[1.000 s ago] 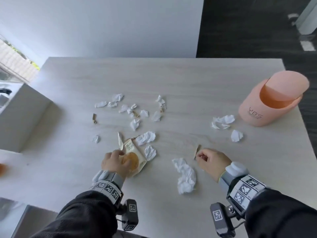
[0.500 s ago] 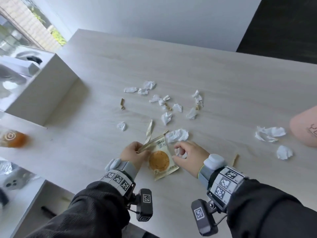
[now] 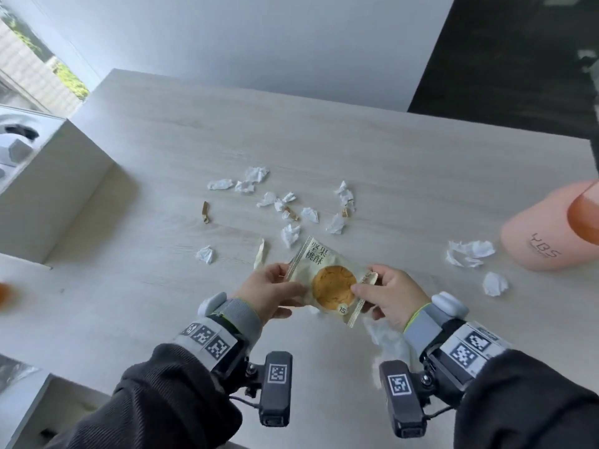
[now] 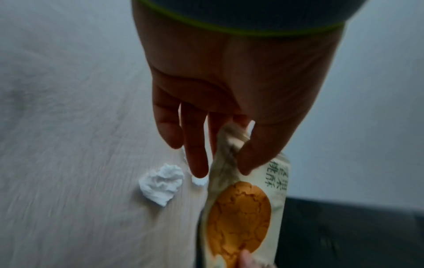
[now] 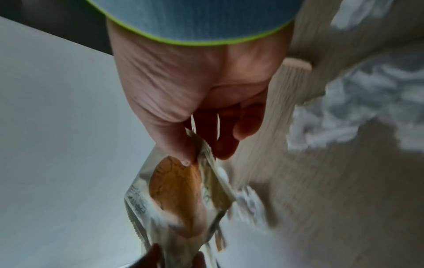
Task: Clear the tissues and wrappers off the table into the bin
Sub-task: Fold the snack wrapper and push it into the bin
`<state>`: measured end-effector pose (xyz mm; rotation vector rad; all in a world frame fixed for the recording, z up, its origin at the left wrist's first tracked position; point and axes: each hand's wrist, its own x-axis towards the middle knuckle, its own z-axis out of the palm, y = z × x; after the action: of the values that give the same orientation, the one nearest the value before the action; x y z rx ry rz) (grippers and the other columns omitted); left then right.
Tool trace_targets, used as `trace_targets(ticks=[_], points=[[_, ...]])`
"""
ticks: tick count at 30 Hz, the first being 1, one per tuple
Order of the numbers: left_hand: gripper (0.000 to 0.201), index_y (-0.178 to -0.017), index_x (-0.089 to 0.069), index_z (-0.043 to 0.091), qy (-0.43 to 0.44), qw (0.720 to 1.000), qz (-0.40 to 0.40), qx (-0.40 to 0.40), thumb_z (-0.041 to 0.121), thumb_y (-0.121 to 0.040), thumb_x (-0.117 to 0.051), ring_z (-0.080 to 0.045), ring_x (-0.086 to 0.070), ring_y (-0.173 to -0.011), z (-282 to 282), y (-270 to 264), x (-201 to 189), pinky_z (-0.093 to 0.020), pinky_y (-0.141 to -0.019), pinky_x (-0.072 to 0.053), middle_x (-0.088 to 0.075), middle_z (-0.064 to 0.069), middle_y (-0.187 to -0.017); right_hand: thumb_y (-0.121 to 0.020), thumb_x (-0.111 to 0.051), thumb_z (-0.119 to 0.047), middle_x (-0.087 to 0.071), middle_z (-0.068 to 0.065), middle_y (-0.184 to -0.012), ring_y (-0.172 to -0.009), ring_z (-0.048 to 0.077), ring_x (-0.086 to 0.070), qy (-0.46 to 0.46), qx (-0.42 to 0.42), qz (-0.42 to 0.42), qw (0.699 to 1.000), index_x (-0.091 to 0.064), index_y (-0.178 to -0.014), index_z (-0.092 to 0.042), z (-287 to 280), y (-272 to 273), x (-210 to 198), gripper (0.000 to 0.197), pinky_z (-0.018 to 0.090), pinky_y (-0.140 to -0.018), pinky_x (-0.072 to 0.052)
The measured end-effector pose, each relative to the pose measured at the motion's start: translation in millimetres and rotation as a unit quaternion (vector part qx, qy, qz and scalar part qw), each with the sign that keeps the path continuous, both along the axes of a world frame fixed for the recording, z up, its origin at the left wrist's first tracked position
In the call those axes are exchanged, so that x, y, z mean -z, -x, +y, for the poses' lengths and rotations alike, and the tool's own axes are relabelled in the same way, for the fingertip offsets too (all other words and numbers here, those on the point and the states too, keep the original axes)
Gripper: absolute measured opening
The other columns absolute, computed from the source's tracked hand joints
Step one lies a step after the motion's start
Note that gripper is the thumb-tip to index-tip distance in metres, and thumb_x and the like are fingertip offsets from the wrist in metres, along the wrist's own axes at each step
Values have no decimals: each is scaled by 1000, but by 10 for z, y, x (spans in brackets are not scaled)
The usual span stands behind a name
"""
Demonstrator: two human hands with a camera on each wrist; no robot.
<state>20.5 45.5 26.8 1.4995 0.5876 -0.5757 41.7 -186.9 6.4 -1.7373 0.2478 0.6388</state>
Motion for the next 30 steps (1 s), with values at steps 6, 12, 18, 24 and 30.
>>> trace_targets(ticks=[6,12,18,24,30], points=[[21,-87,-76,21,-129,978,-62,155,34,-92,-60,-15,-60,-61,-667,-117,-118,-27,-57,-52,-75,-5,-75,-81,-70,-9,-60,1,-55,-49,20,-51,16,71,8,997,-66,-74,-27,-603,216,-51,20,32,-51,-41],[15,-89,-75,12,46,997,6,54,17,-92,-62,-27,-67,-62,-1139,-216,-130,-26,-47,-48,-70,-14,-79,-88,-63,-19,-64,9,-62,-52,30,-58,-127,210,43,968,-70,-78,-21,-951,390,-128,13,27,-44,-40],[21,-97,-72,10,138,988,37,62,6,-91,-52,-27,-68,-58,-1627,-244,-225,-23,-43,-41,-70,-16,-82,-93,-52,-7,-65,6,-59,-44,19,-56,-233,298,34,925,-69,-81,-23,-1334,513,-261,26,20,-40,-38],[27,-74,-65,12,131,982,38,130,11,-86,-41,-29,-68,-65,-1979,-304,-317,-24,-44,-41,-68,-16,-80,-87,-37,-9,-60,12,-61,-52,26,-59,-299,350,52,886,-68,-65,-12,-1723,622,-323,37,25,-43,-39],[20,-69,-61,10,-7,960,-98,264,13,-83,-74,-17,-51,-49,-2287,-373,-310,-28,-50,-48,-59,-2,-58,-77,-66,-7,-69,13,-86,-64,27,-64,-200,317,14,927,-63,-105,-14,-2037,695,-285,29,29,-46,-46]])
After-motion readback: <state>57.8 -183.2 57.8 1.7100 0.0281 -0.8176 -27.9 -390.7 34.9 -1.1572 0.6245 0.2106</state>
